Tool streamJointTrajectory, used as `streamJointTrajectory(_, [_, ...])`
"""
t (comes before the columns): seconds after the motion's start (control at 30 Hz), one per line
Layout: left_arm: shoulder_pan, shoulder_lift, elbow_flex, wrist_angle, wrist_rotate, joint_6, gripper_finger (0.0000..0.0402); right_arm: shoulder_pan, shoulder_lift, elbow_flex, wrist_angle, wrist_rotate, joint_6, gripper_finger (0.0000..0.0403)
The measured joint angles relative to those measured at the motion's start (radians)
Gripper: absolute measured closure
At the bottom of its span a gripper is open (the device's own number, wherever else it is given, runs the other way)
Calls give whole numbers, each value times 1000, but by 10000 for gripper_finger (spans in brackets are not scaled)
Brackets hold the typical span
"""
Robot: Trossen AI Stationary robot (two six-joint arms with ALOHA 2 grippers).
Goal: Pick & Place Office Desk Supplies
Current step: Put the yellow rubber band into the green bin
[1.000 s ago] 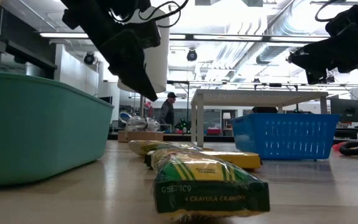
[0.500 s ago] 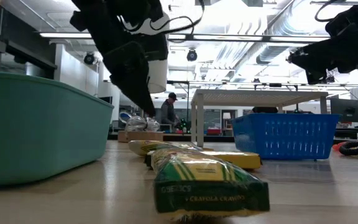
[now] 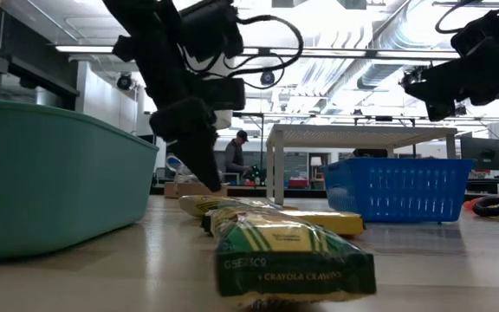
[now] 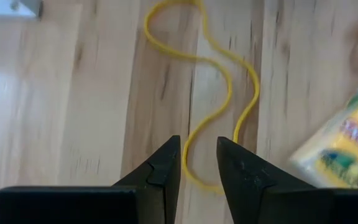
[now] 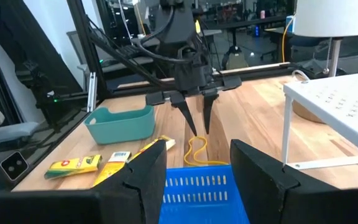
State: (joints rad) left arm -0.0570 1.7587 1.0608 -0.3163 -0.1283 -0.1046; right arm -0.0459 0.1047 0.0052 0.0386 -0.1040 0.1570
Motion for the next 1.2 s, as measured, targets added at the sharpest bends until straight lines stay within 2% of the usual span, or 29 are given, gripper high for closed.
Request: streamJointTrajectory(1.2, [14,68,1,12,3,27,305,0,5,0,0,0,0,237])
